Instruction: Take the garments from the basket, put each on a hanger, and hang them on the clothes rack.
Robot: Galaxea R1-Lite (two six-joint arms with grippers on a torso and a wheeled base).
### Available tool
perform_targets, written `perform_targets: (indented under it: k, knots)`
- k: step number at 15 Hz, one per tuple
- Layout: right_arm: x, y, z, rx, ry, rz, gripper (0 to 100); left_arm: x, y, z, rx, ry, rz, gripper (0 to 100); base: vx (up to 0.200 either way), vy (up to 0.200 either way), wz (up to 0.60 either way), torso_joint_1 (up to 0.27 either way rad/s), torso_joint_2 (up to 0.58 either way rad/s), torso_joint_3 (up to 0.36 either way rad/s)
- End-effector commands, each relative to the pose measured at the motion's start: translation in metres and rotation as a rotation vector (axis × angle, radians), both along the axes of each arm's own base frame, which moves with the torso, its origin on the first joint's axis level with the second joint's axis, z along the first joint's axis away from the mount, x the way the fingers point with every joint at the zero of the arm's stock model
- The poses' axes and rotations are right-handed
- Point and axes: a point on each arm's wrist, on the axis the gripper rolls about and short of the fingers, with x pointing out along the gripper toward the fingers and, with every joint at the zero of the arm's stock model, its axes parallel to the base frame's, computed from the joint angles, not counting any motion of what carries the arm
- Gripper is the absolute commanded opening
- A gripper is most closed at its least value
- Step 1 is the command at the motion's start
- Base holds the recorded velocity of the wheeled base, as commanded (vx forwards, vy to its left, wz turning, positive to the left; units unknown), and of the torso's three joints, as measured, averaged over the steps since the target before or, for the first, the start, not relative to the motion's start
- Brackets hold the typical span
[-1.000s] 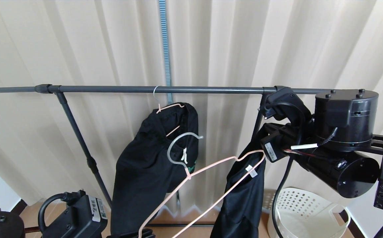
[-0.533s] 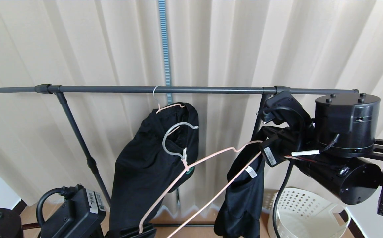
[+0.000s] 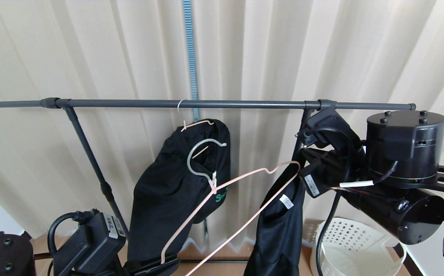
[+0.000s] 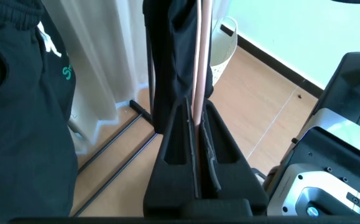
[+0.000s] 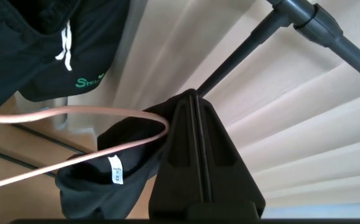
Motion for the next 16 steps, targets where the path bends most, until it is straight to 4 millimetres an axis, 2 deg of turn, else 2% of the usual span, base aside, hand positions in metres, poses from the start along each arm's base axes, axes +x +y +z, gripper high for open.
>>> perform_targets:
  k: [1, 10, 13, 16]
  knots:
    - [-0.002, 0.001, 0.0, -0.001, 0.001, 0.007, 0, 0.002, -0.002, -0.002, 0.01, 0.011, 0.005, 0, 0.0, 0.0, 0.0, 0.0, 0.0, 0.0]
    - [-0.036, 0.023, -0.003, 0.019, 0.013, 0.147, 0, 0.005, -0.001, -0.004, -0.003, 0.0, 0.014, 0, 0.0, 0.0, 0.0, 0.0, 0.0, 0.0]
    - [-0.043, 0.025, 0.001, 0.032, 0.006, 0.17, 0, 0.006, 0.0, -0.004, -0.002, -0.001, 0.026, 0, 0.0, 0.0, 0.0, 0.0, 0.0, 0.0]
    - [-0.041, 0.021, 0.007, 0.052, -0.012, 0.157, 0, 0.008, 0.005, -0.005, 0.005, -0.005, 0.053, 0, 0.0, 0.0, 0.0, 0.0, 0.0, 0.0]
